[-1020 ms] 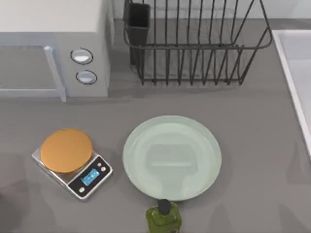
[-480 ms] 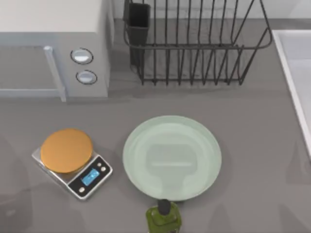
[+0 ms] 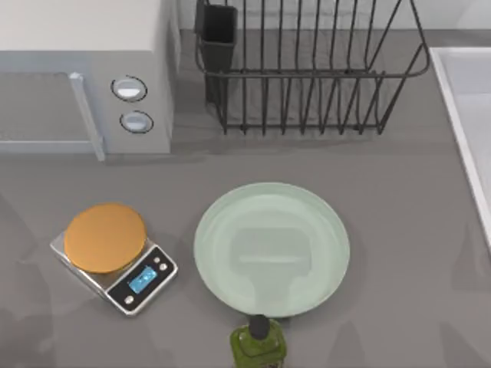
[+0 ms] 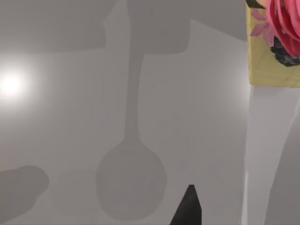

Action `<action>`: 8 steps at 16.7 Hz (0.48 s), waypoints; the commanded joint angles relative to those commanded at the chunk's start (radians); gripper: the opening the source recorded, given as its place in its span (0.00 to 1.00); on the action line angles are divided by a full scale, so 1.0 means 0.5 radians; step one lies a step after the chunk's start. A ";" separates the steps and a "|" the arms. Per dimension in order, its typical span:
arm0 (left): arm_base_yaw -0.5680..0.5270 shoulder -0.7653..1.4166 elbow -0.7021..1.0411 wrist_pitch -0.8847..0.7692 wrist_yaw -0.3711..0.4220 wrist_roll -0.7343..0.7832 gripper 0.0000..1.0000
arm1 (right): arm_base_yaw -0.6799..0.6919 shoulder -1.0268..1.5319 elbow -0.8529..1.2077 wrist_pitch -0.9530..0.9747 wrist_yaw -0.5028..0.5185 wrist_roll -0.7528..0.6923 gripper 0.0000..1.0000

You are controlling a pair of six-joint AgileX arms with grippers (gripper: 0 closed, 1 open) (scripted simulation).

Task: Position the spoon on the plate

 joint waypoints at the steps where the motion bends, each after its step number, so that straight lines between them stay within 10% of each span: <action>1: 0.003 0.008 -0.006 0.006 -0.001 0.004 0.00 | 0.000 0.000 0.000 0.000 0.000 0.000 1.00; 8: -0.435 0.128 0.278 -0.197 0.069 -0.002 0.00 | 0.000 0.000 0.000 0.000 0.000 0.000 1.00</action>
